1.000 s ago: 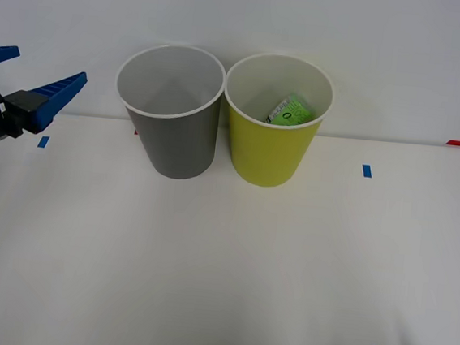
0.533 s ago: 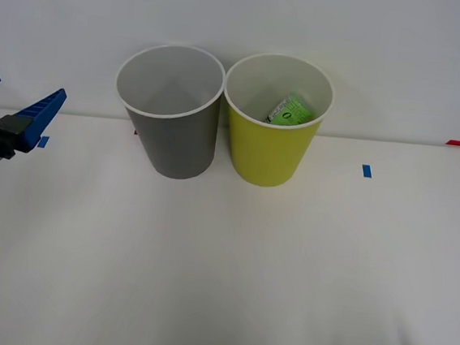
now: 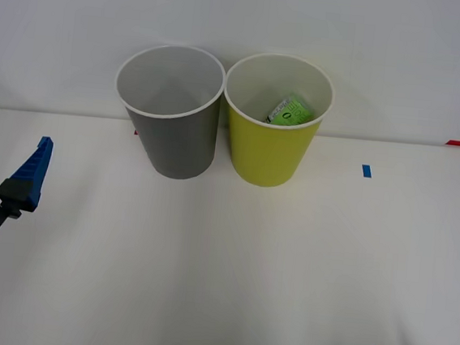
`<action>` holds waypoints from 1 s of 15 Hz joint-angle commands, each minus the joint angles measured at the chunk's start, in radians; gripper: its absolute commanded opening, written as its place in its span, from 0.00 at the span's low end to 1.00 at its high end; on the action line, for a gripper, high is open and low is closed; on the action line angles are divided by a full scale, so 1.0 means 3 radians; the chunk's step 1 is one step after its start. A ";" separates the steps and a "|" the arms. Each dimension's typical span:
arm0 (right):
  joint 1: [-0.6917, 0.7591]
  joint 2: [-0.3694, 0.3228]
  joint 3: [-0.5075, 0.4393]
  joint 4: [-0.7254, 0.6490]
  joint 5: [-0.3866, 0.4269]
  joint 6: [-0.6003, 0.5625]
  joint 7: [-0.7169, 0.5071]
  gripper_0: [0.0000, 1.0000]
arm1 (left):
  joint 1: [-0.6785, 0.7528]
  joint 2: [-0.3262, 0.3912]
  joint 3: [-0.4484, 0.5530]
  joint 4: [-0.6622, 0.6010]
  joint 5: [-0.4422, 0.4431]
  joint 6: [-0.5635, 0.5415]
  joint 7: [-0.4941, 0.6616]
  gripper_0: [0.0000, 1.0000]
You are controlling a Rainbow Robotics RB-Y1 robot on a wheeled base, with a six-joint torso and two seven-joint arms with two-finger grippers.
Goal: Put cans in the gray bin and PET bottles in the light green bin.
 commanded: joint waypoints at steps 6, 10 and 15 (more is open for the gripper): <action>0.0000 0.0000 0.0000 0.0000 0.0000 0.0000 0.0000 1.00 | 0.0651 0.0204 -0.0885 0.0586 -0.0651 -0.1372 0.0005 1.00; 0.0000 0.0000 0.0000 0.0000 0.0000 0.0000 0.0000 1.00 | 0.0943 0.0158 -0.0885 0.0596 -0.0861 -0.1617 0.0076 1.00; 0.0000 0.0000 0.0000 0.0000 0.0000 0.0000 0.0000 1.00 | 0.1163 0.0168 -0.1038 0.1230 -0.1582 -0.2578 0.0659 1.00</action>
